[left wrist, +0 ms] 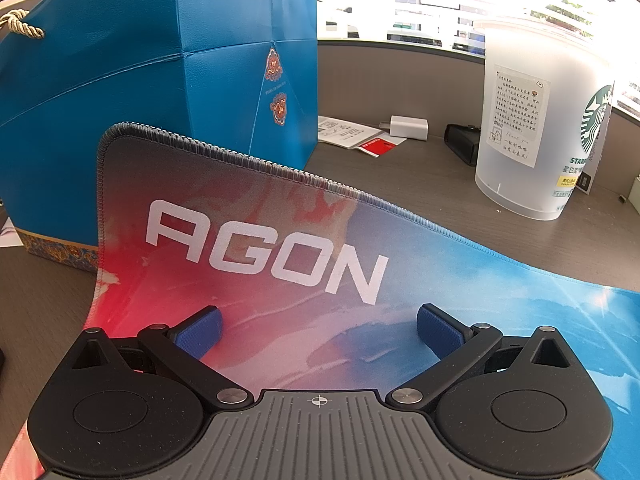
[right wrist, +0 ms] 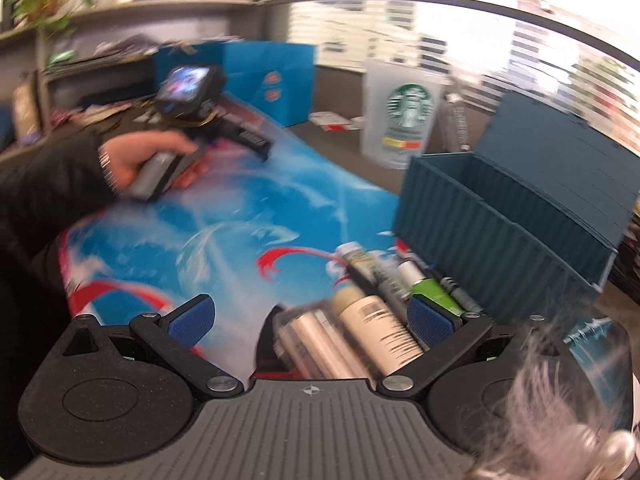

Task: Organize rigid objects
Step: 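Move the right tool to the item pile, fingers around the clear glass tumbler, then close the right gripper on the clear glass tumbler and lift it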

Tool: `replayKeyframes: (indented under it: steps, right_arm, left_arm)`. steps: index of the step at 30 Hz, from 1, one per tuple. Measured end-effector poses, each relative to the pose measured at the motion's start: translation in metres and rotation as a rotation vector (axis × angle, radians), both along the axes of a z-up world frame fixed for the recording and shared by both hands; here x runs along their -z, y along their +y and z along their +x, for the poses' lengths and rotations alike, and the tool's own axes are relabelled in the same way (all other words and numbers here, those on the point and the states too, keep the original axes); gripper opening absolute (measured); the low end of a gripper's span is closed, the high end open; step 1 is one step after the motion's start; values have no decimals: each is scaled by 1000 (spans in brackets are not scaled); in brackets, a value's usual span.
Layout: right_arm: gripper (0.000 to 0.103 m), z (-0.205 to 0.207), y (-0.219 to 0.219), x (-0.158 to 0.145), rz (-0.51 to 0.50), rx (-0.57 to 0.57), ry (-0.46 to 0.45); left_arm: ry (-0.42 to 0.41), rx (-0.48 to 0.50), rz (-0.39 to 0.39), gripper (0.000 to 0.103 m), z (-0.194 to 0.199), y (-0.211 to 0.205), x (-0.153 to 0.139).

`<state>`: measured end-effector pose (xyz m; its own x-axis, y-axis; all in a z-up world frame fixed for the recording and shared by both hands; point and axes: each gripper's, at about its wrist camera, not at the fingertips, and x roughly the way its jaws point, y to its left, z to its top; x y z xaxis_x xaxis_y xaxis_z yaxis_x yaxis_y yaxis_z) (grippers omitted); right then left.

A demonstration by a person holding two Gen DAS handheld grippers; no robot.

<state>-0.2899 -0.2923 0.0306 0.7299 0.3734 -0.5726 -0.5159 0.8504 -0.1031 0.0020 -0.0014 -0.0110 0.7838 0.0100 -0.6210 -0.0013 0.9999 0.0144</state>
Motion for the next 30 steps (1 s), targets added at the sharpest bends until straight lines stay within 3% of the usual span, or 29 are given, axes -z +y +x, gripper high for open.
replayKeyframes:
  steps: [3,7,12,19,24,26,30]
  right_arm:
    - [101,-3,-3,5,-35,-40,29]
    - [90,4,-15,11,-23,-52,91]
    - [81,4,-24,11,-8,-70,92]
    - [59,4,-28,11,-33,-106,125]
    - [54,4,-27,14,-46,-115,113]
    - [41,6,-26,14,-53,-120,109]
    - [36,16,-24,20,-53,-147,172]
  left_arm:
    - [0,0,0,103,0,0,0]
    - [0,0,0,103,0,0,1]
    - [0,0,0,103,0,0,1]
    - [0,0,0,103,0,0,2]
    - [0,0,0,103,0,0,2]
    - [0,0,0,103,0,0,2]
    - [0,0,0,103,0,0,3]
